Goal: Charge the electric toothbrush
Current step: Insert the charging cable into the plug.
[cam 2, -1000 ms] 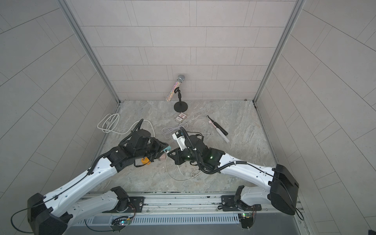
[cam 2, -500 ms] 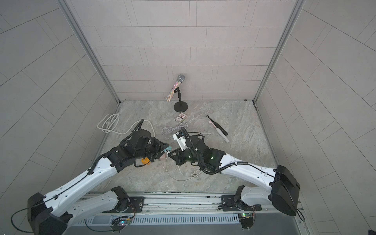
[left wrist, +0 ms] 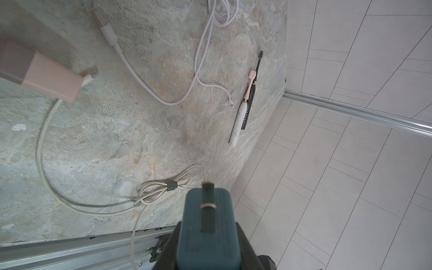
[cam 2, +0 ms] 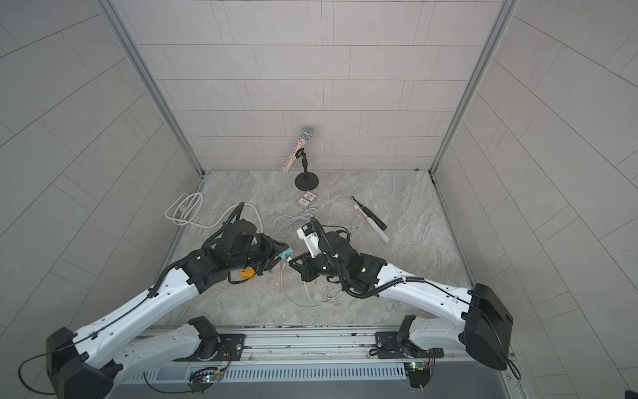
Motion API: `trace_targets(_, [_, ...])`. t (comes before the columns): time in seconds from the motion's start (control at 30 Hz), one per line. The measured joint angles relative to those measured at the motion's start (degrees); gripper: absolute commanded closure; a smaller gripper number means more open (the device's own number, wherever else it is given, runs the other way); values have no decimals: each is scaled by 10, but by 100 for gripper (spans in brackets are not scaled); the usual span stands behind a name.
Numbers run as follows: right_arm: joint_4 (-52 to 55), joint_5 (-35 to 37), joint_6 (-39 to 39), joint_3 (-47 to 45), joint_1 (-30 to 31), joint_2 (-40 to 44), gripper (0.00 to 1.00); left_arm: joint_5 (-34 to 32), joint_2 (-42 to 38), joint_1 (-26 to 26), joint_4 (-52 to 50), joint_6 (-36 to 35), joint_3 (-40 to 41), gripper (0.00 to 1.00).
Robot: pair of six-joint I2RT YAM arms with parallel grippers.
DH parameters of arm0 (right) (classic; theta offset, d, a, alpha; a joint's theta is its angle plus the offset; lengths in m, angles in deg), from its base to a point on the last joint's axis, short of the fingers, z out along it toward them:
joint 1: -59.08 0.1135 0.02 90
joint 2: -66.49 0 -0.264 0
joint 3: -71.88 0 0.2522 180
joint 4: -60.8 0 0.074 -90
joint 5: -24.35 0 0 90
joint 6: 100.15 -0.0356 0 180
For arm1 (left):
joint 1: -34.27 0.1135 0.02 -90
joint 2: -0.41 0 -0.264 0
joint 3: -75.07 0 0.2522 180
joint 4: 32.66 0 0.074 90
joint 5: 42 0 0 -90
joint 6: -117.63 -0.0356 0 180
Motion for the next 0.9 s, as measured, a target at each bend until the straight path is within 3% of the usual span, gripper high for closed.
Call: trace_targets(0.9, [54,15,9,50,1,-26,100,-31,24,-16,-31,-39,-36,100])
